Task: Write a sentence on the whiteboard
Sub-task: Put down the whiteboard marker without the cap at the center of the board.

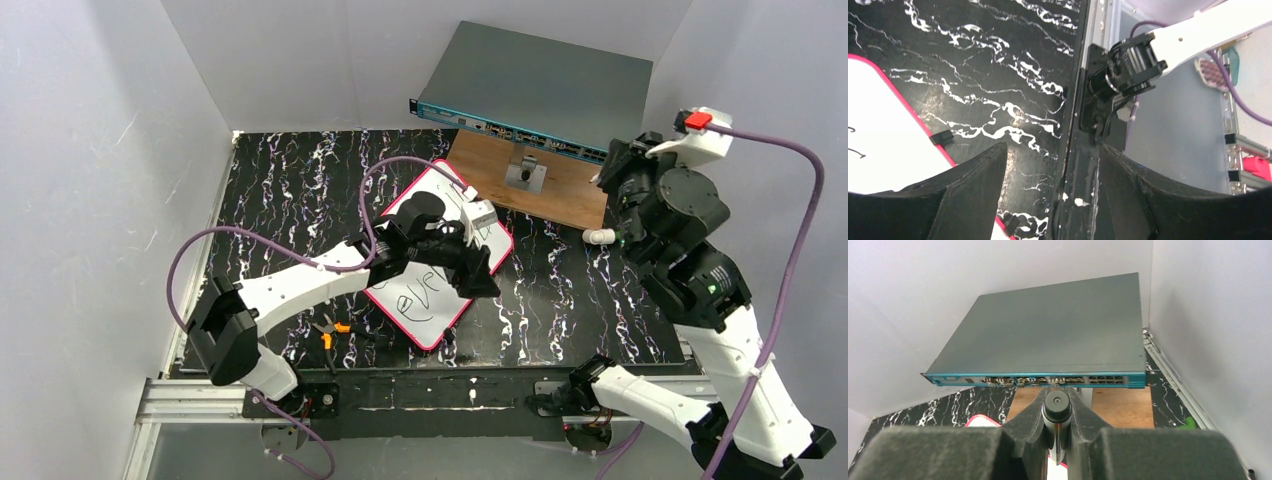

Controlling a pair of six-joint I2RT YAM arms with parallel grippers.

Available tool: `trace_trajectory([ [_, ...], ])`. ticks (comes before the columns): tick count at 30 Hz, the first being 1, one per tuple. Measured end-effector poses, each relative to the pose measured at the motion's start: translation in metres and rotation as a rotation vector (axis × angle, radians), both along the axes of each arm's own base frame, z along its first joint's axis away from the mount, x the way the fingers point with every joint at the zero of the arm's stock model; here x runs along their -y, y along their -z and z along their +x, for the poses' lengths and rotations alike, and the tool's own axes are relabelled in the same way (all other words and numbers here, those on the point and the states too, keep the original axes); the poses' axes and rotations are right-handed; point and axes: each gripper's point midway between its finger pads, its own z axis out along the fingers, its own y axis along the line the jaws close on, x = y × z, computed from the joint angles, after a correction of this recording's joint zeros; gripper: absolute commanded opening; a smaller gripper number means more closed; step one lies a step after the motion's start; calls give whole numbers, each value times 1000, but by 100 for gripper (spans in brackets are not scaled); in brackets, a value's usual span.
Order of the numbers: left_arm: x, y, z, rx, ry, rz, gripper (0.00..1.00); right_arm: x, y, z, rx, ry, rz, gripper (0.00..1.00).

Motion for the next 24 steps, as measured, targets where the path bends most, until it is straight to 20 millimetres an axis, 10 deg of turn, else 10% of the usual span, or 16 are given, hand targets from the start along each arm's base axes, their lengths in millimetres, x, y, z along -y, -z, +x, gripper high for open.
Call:
trace_trajectory([
  [13,-53,-97,-8,94,-144,-58,65,-65,46,29,-423,-121,45,1],
  [19,-75,-138,-7,150,-208,-69,65,-77,124,2,-716,-180,18,1],
  [24,-79,-125,-2,133,-236,3,63,-77,202,-30,-934,-191,42,1],
])
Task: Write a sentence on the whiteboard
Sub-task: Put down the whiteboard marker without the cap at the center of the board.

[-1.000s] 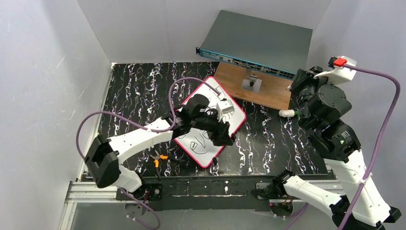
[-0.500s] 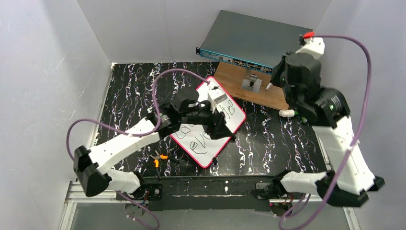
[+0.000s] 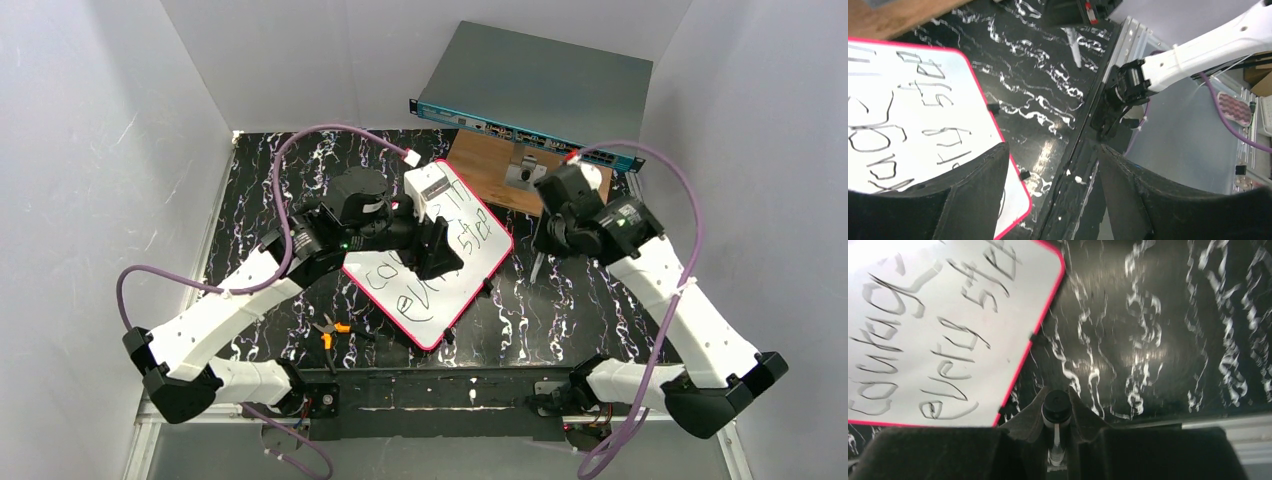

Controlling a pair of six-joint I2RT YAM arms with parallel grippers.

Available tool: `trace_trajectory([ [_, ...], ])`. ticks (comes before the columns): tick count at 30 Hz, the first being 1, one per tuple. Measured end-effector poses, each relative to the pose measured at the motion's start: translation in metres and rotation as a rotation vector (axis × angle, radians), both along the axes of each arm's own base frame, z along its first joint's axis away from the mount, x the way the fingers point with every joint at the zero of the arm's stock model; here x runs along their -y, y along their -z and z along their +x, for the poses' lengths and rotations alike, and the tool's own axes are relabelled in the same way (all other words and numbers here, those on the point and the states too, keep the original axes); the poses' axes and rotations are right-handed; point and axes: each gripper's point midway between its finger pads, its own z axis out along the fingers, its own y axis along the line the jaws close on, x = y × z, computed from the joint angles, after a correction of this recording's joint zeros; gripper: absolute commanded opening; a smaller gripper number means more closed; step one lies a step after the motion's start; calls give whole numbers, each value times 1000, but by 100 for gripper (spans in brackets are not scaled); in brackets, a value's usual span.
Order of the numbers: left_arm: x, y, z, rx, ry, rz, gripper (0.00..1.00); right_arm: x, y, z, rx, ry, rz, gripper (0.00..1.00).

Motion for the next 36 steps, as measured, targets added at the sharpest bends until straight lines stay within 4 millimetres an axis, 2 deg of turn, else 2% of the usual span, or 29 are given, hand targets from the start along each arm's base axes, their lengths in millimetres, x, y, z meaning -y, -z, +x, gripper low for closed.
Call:
trace_trajectory([
  [4,-4,23,0,-42,-15,56,63,-2,63,-23,-156,25,63,1],
  [10,-20,47,-9,-85,-38,116,63,-13,143,-26,-372,102,164,1],
  [13,-34,46,-16,-77,-53,119,63,-25,165,-20,-445,106,191,1],
  [19,-60,26,-30,-22,-78,79,63,-54,205,-4,-563,77,248,2],
  [21,-67,22,-33,-8,-86,75,64,-58,219,-4,-608,76,246,10],
  [25,-80,20,-36,13,-113,81,64,-60,239,-7,-671,84,226,39],
  [28,-90,21,-39,25,-134,88,64,-59,241,-8,-682,86,221,54],
  [30,-97,23,-41,31,-147,97,65,-58,241,-9,-690,82,214,72],
  [36,-111,25,-43,49,-183,106,66,-55,241,-10,-705,60,183,78],
])
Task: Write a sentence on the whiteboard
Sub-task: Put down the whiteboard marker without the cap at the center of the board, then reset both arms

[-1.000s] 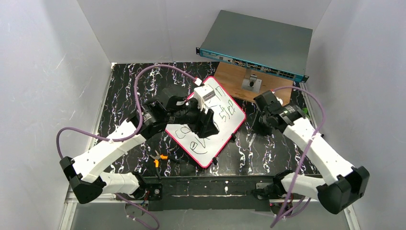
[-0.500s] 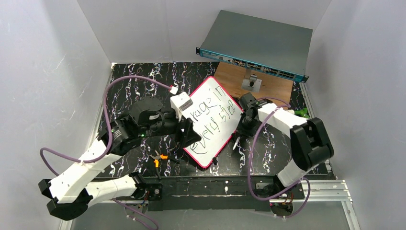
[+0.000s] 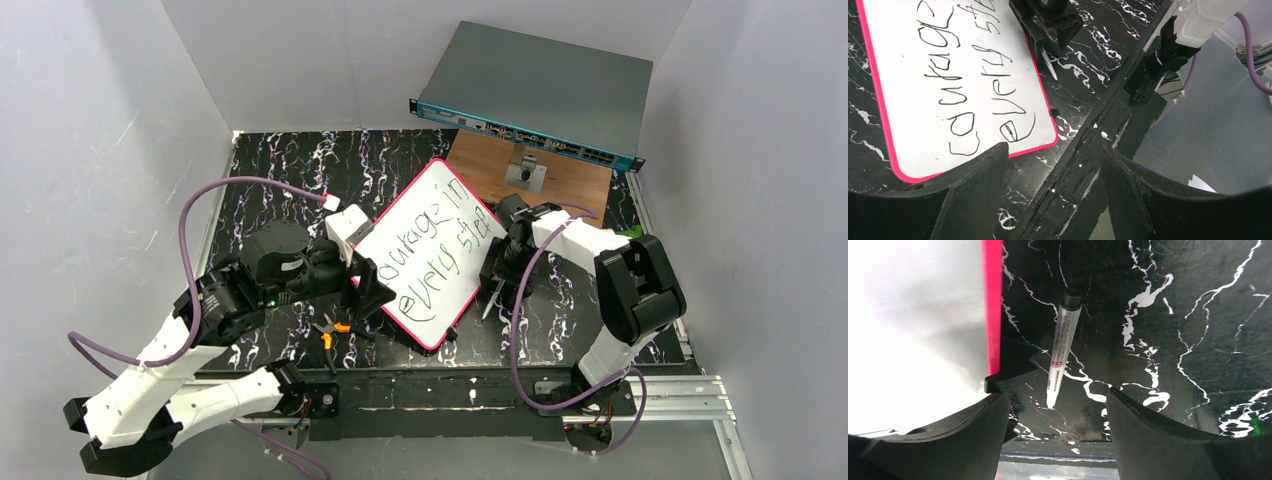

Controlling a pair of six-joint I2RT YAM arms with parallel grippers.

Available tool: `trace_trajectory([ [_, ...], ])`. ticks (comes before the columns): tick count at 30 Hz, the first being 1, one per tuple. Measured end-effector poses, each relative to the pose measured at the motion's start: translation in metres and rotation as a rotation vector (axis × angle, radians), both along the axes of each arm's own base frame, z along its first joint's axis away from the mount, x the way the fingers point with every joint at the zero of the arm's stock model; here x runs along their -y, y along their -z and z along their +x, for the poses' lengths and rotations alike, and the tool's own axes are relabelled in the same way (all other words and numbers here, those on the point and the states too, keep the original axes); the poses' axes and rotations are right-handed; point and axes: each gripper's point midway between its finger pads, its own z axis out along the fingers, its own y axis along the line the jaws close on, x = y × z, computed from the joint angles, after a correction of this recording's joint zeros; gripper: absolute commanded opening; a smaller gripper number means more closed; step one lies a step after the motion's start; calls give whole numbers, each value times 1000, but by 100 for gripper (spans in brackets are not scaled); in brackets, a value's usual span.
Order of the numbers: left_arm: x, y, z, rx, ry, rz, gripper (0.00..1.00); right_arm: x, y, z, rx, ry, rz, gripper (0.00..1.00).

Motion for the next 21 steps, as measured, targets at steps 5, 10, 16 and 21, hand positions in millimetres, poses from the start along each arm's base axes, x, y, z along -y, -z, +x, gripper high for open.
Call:
trace_trajectory([
  [5,-3,2,2,2,-15,12,66,5,-12,4,43,-25,-17,80],
  [10,-4,7,4,2,-24,26,66,11,-61,6,230,-32,32,80],
  [16,-1,12,7,-2,-20,47,66,18,-118,-1,430,-26,113,80],
  [21,3,16,11,-7,-15,65,71,20,-146,-13,510,-23,177,83],
])
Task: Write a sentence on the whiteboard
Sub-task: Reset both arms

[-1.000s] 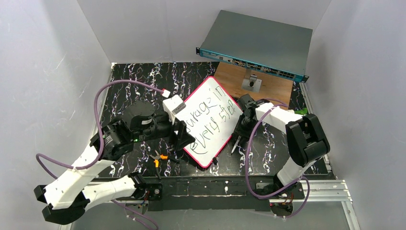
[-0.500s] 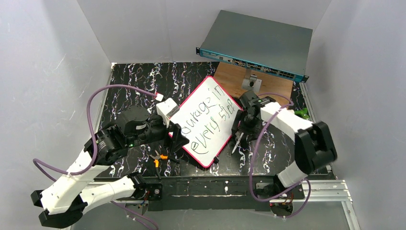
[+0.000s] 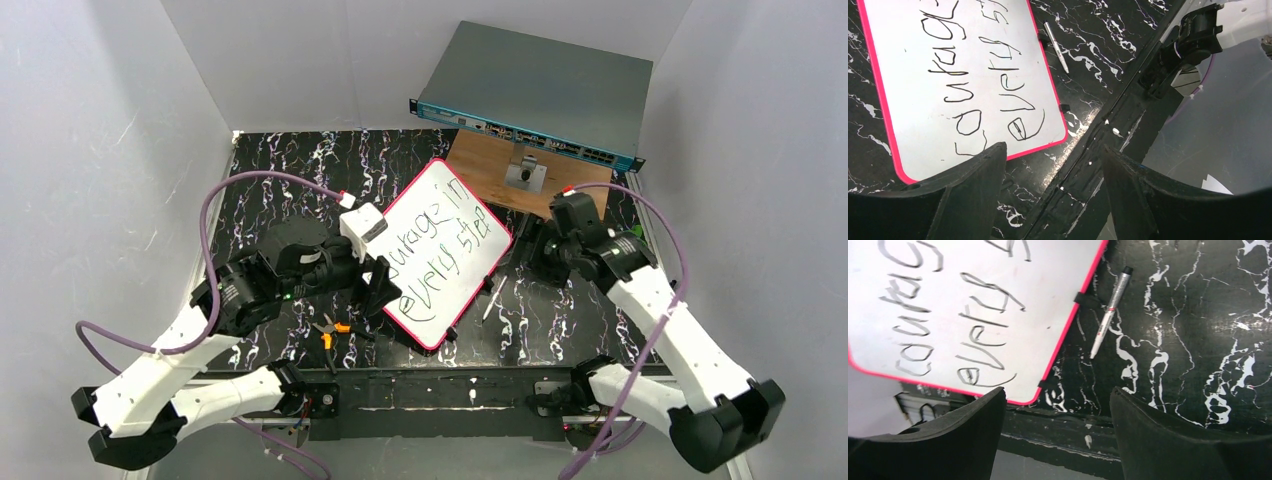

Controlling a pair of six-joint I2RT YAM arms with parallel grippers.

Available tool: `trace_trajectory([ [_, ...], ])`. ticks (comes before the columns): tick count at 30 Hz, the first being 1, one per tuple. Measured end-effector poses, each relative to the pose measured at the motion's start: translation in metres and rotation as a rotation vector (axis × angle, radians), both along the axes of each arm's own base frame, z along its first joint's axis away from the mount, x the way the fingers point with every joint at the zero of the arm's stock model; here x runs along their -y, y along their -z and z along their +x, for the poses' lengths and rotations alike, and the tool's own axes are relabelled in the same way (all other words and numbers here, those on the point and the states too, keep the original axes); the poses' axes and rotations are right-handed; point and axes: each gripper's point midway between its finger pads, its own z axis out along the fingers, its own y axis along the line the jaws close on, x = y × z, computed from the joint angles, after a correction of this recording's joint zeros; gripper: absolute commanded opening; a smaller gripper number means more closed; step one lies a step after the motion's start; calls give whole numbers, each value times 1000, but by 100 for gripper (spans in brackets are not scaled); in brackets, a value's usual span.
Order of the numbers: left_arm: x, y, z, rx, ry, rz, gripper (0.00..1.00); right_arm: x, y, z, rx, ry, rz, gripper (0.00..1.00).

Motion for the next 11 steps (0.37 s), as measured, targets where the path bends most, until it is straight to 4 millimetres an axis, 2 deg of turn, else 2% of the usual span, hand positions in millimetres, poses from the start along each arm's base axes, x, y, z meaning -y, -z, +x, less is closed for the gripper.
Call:
trace_trajectory([
  [1,1,1,1,0,0,2,77,0,-7,-2,26,-1,20,83],
  [2,2,1,2,0,-1,5,95,0,-13,-3,45,-1,36,83],
  [3,2,2,3,1,-5,7,98,-1,-20,-5,67,2,57,83],
  [6,2,3,8,9,-25,11,100,-1,-33,-10,104,8,102,83],
  [11,0,4,14,22,-55,16,99,-4,-33,-8,98,12,113,84],
])
